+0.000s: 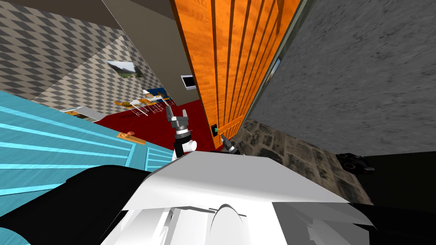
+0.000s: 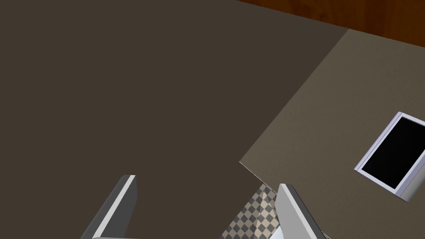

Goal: Push the door open

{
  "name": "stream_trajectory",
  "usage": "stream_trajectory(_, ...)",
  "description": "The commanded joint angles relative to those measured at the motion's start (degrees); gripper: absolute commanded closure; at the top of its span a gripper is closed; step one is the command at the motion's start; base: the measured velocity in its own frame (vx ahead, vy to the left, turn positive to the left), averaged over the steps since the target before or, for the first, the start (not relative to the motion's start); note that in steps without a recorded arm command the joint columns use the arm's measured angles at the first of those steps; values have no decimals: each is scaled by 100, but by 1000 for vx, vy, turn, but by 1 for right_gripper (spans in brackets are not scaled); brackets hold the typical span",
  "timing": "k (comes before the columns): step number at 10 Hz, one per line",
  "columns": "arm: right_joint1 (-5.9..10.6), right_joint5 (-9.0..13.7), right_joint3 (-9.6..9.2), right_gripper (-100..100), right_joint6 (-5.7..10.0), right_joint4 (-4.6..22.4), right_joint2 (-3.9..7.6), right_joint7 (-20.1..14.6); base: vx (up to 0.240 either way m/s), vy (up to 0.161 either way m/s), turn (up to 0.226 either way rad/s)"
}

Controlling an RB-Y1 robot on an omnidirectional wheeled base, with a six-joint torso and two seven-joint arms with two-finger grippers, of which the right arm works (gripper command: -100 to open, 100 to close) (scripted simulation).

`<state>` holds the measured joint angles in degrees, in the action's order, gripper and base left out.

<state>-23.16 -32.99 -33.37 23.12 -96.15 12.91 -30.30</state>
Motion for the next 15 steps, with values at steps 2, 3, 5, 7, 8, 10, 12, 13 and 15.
stream_trajectory(2, 85, 22, 20, -100, -62, 59, -70, 34, 144, 122, 26)
stream_trajectory(3, 108, 28, 25, -100, -79, 75, -89, 42, 149, 130, 34)
stream_trajectory(5, 186, 48, 43, -100, -133, 130, -152, 69, 158, 139, 37)
stream_trajectory(7, 170, 42, 38, 100, -114, 120, -138, 60, 27, 24, 2)
stream_trajectory(8, 170, 42, 38, 100, -114, 120, -138, 60, -17, -16, 10)
stream_trajectory(10, 170, 42, 38, 100, -114, 120, -138, 60, -17, -16, -4)
stream_trajectory(12, 170, 42, 38, 100, -114, 120, -138, 60, -5, -4, 0)
stream_trajectory(13, 107, 36, 57, -100, -98, 76, -120, 54, -99, -49, -92)
stream_trajectory(15, 55, 31, 74, -100, -85, 40, -106, 49, -160, -86, -61)
